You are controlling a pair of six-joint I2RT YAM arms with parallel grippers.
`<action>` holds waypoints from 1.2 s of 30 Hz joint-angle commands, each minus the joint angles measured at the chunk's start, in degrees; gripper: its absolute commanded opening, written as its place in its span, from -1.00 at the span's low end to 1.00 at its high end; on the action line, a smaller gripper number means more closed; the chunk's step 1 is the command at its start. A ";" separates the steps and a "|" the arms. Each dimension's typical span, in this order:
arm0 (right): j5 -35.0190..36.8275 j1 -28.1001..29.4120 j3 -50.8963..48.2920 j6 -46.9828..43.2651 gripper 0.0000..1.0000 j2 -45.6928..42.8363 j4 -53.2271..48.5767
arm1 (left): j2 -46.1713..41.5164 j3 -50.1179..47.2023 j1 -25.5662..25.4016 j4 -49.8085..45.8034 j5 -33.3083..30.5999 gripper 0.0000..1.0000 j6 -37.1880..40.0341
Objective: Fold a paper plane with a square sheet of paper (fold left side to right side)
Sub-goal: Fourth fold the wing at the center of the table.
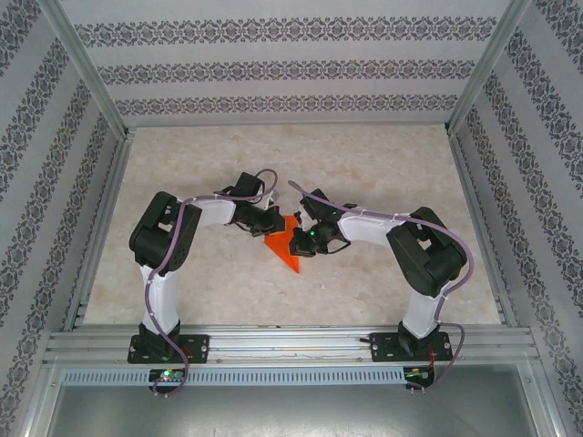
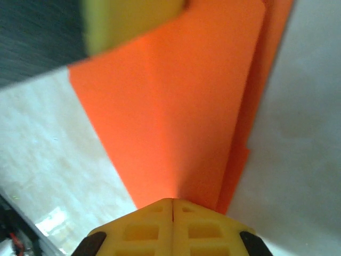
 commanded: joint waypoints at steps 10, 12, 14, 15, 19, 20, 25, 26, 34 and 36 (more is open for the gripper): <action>-3.57 -0.36 -1.18 5.15 -1.00 0.47 11.92 | 1.82 -1.65 -0.16 -0.65 -2.51 -1.00 -0.14; -2.83 -0.26 -0.60 5.17 -1.00 1.57 11.96 | 1.82 -1.62 -0.14 -0.47 -2.30 -1.00 -0.31; -2.28 -0.30 -0.08 5.17 -1.00 2.69 11.94 | 1.85 -1.75 -0.19 -0.30 -2.29 -1.00 -0.49; -2.25 -0.28 0.10 5.10 -1.00 3.13 11.94 | 1.88 -1.75 -0.14 -0.30 -2.22 -1.00 -0.58; -2.09 -0.13 0.96 5.12 -1.00 4.83 11.83 | 1.90 -1.64 -0.14 -0.29 -2.21 -1.00 -0.66; -2.10 -0.14 1.32 5.08 -1.00 5.20 11.89 | 1.98 -1.66 -0.14 -0.29 -2.21 -1.00 -0.67; -1.71 -0.06 1.83 4.99 -1.00 6.05 11.19 | 2.03 -1.65 -0.16 -0.39 -2.30 -1.00 -0.75; -1.45 -0.04 1.76 4.88 -1.00 6.19 10.92 | 2.07 -1.66 -0.13 -0.42 -2.31 -1.00 -0.75; 0.15 0.21 1.72 4.12 -1.00 7.06 6.69 | 2.33 -1.48 -0.18 -0.64 -2.80 -1.00 -1.01; 0.29 0.49 1.68 4.03 -1.00 7.14 5.33 | 2.41 -1.40 -0.05 -0.86 -3.06 -1.00 -1.15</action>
